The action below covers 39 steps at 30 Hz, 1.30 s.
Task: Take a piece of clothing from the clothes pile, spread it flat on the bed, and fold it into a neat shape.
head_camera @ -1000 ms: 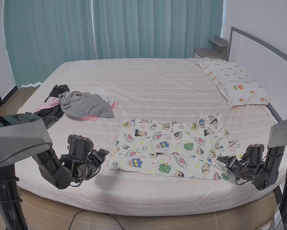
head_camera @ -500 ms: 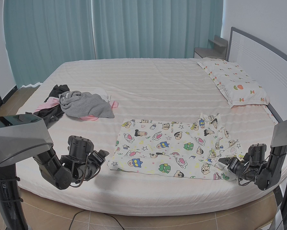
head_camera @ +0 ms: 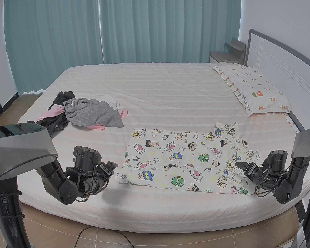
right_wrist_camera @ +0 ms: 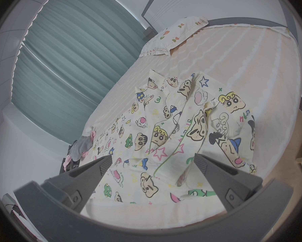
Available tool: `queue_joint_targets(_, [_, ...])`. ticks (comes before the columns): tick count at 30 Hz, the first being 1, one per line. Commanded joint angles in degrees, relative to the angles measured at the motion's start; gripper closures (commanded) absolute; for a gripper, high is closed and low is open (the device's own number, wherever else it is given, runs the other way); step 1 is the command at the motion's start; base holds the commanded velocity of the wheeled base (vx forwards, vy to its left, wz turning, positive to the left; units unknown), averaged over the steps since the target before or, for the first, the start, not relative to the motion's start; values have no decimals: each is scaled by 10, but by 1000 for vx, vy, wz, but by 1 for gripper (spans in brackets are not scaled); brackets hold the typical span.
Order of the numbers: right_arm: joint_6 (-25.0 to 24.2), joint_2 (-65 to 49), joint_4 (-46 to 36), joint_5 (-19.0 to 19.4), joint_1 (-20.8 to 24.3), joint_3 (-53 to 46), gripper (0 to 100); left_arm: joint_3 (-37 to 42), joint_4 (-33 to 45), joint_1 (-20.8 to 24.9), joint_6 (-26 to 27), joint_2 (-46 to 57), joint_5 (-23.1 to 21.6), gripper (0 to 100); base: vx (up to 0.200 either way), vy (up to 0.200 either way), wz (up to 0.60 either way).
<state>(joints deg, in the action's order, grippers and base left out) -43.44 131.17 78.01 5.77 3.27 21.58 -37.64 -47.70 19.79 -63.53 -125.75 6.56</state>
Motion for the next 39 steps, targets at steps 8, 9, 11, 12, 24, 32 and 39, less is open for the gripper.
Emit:
queue_joint_targets(8, [9,80,0,-24,-22,46,0,-1,-1,0,0,-5,-1,0,0,0,0])
queue_joint_targets(9, [9,79,0,-25,-22,45,0,-1,0,0,0,-5,0,0,0,0,0])
queue_joint_targets(11, [9,80,0,-26,-22,48,0,-1,-1,0,0,-6,-1,0,0,0,0])
queue_joint_targets(12, [9,80,-1,-26,-22,50,0,-1,-1,0,0,-8,0,0,0,0,0])
queue_joint_targets(24, [-44,39,-2,-30,-14,54,0,-1,-1,0,0,-9,0,0,0,0,0])
queue_joint_targets(32, [-51,61,-5,-31,-10,58,0,-1,-1,0,0,-9,1,0,0,0,0])
queue_joint_targets(39, [-50,66,-4,-33,-5,58,100,0,-19,0,2,-13,1,0,0,0,0])
